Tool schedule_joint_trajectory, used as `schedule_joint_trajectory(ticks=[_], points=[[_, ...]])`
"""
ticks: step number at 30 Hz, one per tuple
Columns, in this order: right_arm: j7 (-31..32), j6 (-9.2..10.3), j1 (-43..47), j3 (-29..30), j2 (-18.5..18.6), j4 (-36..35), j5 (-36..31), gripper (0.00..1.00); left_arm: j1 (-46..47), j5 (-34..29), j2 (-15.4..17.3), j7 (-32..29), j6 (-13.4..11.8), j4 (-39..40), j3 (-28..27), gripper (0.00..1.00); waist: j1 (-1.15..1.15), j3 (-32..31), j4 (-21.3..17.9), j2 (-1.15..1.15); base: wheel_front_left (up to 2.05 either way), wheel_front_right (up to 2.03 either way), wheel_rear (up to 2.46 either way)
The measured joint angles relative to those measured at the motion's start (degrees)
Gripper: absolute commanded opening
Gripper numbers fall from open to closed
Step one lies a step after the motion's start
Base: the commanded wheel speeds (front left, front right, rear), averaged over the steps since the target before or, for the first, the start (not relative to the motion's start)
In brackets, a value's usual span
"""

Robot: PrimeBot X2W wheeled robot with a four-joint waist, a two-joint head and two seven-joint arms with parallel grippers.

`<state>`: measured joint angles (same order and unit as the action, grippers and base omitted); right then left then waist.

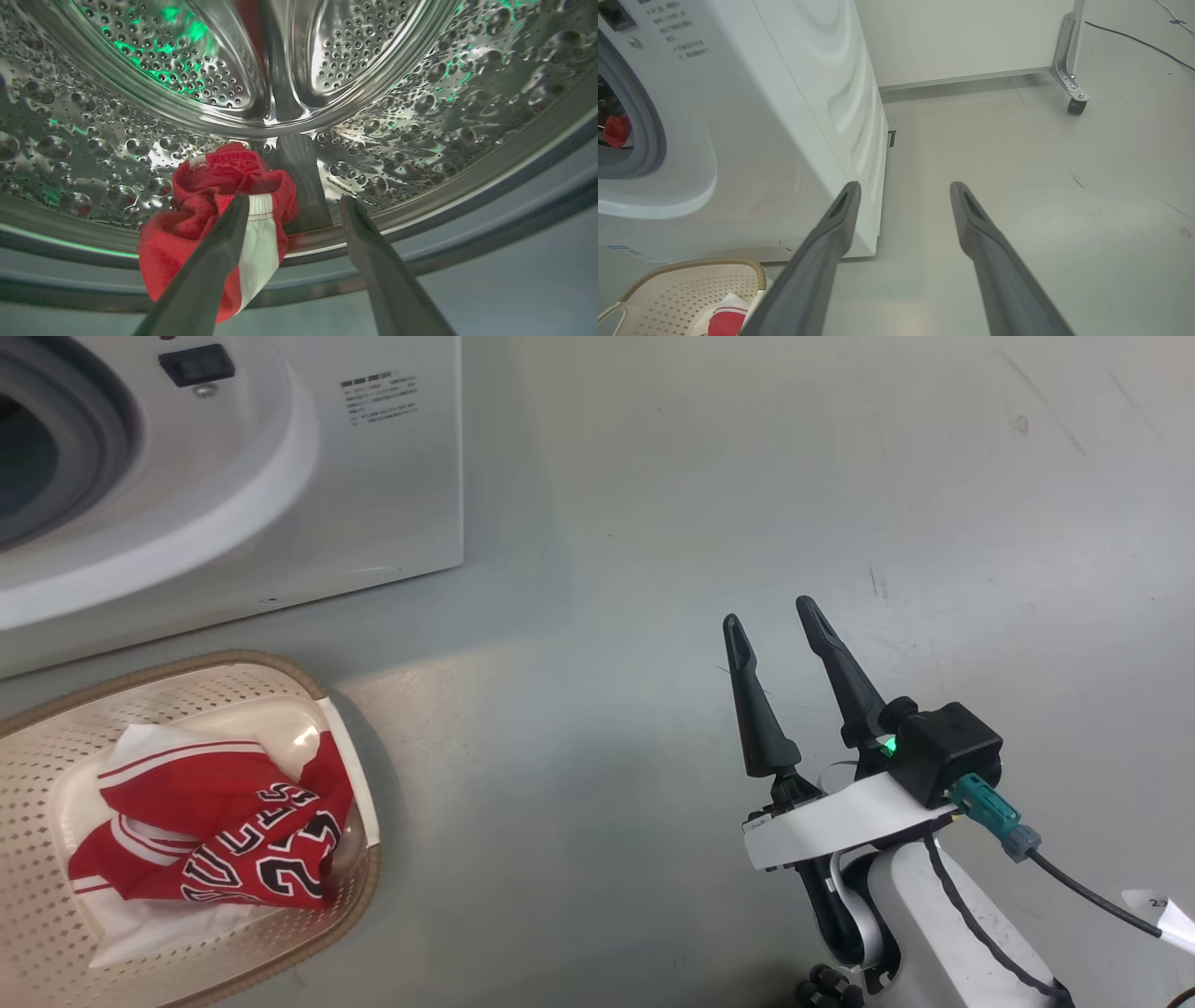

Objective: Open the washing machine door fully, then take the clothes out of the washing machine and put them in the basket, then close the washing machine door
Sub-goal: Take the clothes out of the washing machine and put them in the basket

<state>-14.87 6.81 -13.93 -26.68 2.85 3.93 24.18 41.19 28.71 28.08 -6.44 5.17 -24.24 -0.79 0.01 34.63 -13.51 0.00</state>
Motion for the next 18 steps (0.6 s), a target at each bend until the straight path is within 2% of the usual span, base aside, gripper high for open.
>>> schedule_joint_trajectory(ticks=[11, 18], points=[[0.0, 0.42, 0.0, -0.9, 0.0, -0.8, 1.2, 1.00, 4.8, -2.9, 6.2, -6.9, -1.4, -4.4, -0.3, 1.00, 0.00, 3.6, -3.4, 0.00, 0.00, 0.00, 0.00], [0.0, 0.42, -0.1, -1.0, 0.0, -1.6, 1.6, 1.00, 8.8, -1.8, 9.2, -15.3, -2.6, -6.8, -1.1, 1.00, 0.00, 6.1, -5.1, 0.00, 0.00, 0.00, 0.00]])
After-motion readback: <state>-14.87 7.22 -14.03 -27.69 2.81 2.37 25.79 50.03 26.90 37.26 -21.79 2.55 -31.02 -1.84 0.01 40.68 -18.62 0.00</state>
